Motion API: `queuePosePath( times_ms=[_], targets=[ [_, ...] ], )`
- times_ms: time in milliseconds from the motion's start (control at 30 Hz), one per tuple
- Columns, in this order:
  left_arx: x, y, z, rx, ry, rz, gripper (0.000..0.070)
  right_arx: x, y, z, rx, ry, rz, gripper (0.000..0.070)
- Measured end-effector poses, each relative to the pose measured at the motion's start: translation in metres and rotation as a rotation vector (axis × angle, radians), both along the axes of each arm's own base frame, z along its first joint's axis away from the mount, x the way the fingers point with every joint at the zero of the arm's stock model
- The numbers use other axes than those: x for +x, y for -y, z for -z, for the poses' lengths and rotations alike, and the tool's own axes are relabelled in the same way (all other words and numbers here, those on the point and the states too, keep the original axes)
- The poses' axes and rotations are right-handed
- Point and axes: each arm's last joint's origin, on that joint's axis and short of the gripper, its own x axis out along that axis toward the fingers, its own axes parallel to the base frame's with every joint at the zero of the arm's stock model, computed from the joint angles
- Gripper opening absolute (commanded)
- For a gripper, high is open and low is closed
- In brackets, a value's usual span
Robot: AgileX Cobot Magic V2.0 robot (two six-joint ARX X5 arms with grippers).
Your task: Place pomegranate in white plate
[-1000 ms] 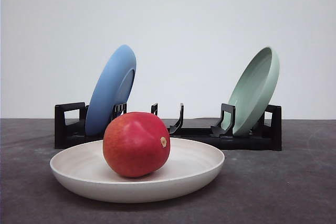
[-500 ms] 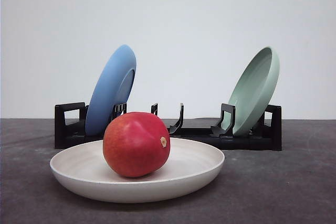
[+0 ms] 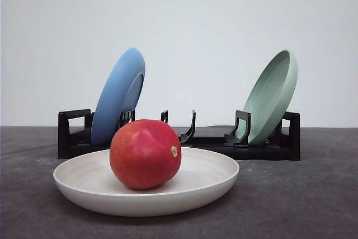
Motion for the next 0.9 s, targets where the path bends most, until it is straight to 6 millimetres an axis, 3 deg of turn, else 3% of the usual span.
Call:
queuePosePath(
  times_ms=[900],
  targets=[
    [0.0, 0.0, 0.0, 0.0, 0.0, 0.0, 0.0, 0.0, 0.0, 0.0, 0.0, 0.0, 0.0, 0.0024]
  ],
)
